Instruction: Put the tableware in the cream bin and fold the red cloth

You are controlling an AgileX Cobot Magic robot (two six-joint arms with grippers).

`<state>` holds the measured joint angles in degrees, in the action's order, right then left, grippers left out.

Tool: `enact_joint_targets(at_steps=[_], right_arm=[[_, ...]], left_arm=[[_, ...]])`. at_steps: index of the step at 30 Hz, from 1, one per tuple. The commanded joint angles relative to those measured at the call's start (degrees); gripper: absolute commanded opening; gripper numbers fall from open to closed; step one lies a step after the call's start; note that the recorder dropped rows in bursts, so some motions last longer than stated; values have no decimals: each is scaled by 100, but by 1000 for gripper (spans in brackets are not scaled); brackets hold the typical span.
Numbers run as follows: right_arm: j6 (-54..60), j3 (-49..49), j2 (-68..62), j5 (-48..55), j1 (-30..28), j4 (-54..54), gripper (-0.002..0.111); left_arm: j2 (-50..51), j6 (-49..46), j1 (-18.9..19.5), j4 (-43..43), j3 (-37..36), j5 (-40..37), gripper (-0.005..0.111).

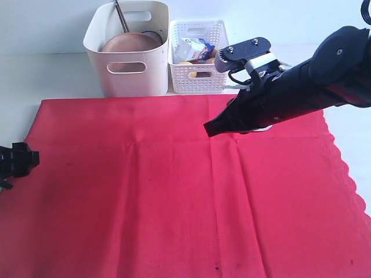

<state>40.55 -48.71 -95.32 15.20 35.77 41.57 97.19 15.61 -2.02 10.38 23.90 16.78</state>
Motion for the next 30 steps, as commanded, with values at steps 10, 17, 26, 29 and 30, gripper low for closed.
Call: enact_joint_targets(at_steps=[10,17,26,29,30], right_arm=[[45,-37,-12,-15,19,-21,0],[45,-37,-12,379,19,2,0],[253,-66,-314,279,495,298,0],[300,-292,-648,212,845,351,0],[300,-376,-784,212,932,351,0]], left_arm=[[468,585,-190,1163,24,402,0],[468,270,88,1152,314,-339,0],[251,270,622,1152,868,-1366,0],[29,282,544,1152,868,-1452,0],[-68,282,513,1152,868,-1492,0]])
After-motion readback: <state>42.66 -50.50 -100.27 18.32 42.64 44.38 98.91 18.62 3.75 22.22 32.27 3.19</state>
